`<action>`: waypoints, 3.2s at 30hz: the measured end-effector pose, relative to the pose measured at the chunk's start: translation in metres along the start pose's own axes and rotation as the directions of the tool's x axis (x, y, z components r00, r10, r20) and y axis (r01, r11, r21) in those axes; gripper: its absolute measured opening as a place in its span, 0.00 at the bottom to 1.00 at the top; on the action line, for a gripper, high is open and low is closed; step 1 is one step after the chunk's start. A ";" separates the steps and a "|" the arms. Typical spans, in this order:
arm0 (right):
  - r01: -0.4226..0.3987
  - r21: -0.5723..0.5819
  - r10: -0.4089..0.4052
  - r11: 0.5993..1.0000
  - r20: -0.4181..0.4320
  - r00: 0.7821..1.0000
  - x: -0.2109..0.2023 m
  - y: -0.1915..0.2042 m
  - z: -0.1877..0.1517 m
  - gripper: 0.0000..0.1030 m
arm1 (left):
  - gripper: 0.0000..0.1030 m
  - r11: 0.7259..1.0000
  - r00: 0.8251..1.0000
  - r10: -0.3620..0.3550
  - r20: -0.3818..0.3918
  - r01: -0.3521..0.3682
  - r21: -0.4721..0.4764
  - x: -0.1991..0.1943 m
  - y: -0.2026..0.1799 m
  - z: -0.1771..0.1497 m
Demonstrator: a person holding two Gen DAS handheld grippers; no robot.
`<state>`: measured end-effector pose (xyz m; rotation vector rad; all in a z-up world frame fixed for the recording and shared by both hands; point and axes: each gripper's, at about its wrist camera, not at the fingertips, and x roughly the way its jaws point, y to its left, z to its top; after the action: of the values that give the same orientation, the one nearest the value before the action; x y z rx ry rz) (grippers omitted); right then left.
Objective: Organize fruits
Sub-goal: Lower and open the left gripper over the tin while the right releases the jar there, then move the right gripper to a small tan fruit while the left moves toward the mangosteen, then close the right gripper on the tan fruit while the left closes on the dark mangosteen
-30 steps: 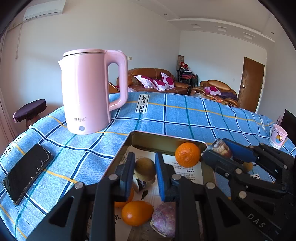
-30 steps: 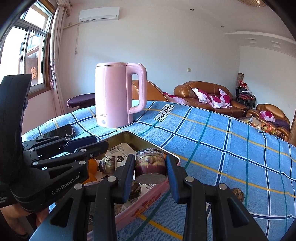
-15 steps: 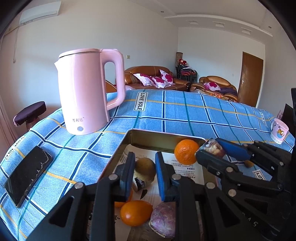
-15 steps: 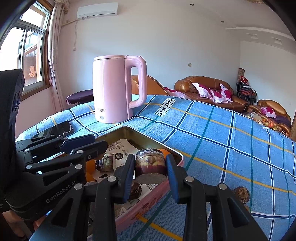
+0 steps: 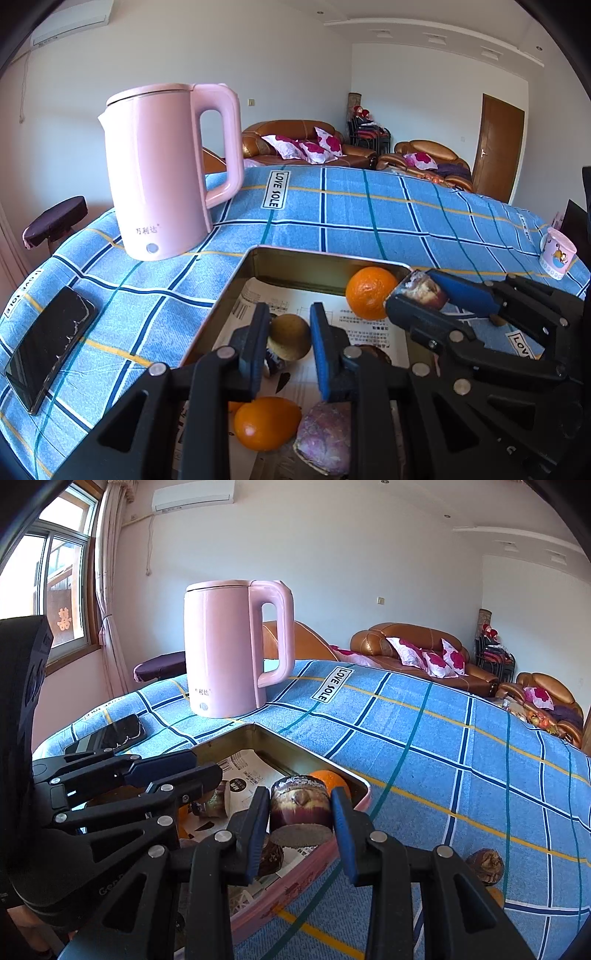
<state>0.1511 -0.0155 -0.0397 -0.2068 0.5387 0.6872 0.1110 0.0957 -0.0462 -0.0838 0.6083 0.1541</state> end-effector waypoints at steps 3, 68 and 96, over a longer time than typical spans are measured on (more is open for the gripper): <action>-0.009 0.002 0.009 1.000 -0.005 1.000 0.002 0.000 0.000 0.35 | 0.23 1.000 1.000 0.003 -0.003 -0.003 -0.002 0.000 0.000 0.000; 0.359 0.283 -0.295 0.889 -0.246 0.923 -0.058 -0.212 -0.063 0.27 | 0.80 0.967 0.982 -0.159 -0.106 0.177 0.184 0.042 -0.183 0.027; 0.274 0.277 -0.228 0.921 -0.185 0.956 -0.062 -0.210 -0.059 0.27 | 0.42 0.946 0.947 -0.252 -0.200 0.284 0.154 0.069 -0.208 0.022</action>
<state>0.2237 -0.2294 -0.0552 -0.0394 0.7387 0.3329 0.2139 -0.0988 -0.0612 -0.0033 0.7802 -0.1771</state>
